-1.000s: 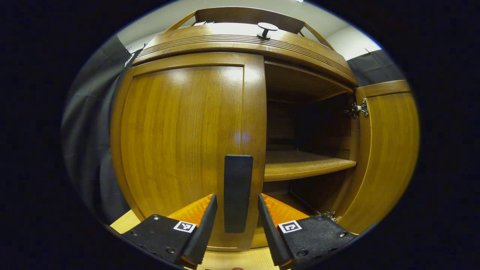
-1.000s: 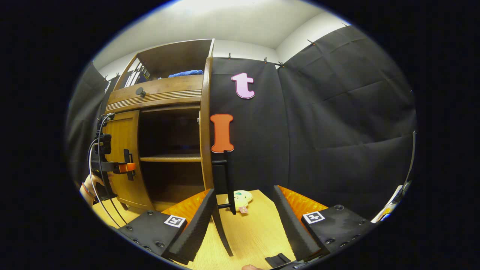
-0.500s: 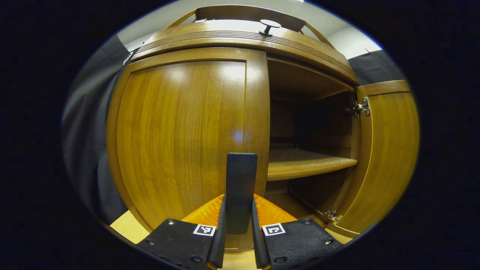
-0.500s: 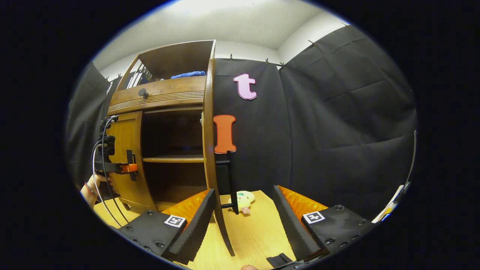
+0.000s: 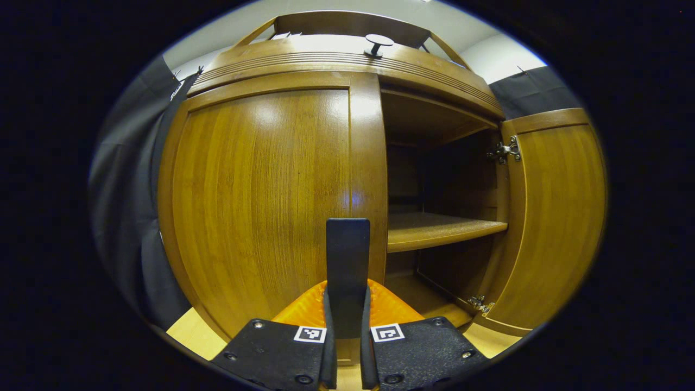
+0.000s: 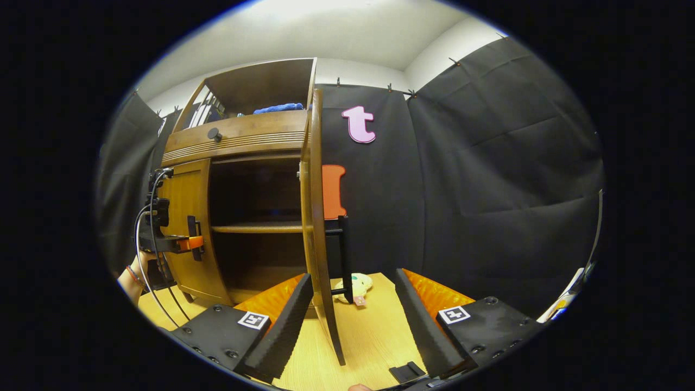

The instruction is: Open the right door of the double-door shoe cabinet with the right hand, and open the left door with the left hand.

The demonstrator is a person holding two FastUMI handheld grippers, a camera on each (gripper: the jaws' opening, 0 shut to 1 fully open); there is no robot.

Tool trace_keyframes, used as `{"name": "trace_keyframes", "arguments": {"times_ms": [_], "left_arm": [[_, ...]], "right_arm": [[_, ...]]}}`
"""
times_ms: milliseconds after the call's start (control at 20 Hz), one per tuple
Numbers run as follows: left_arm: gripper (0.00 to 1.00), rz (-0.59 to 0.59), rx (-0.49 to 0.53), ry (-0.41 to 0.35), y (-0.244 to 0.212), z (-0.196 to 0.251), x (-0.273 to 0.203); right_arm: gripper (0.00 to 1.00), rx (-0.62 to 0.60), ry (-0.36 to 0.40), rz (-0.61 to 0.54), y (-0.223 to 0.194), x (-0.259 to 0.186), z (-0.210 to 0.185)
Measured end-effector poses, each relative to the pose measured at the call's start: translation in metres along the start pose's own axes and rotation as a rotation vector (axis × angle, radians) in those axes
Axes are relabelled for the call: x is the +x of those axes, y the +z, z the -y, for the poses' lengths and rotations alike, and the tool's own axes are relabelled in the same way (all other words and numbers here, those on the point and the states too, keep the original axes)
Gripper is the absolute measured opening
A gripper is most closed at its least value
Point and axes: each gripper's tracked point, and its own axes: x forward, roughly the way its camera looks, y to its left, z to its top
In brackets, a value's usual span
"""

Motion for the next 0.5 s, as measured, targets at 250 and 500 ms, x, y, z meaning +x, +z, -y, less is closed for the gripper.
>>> {"name": "trace_keyframes", "arguments": {"times_ms": [250, 500], "left_arm": [[0.19, -0.015, -0.023, -0.069, 0.002, -0.003, -0.033], [0.17, -0.016, -0.028, -0.088, 0.002, -0.01, -0.058]], "right_arm": [[0.89, -0.005, 0.014, -0.001, 0.001, -0.021, -0.009], [0.89, -0.019, 0.031, -0.002, 0.001, -0.033, -0.023]]}}
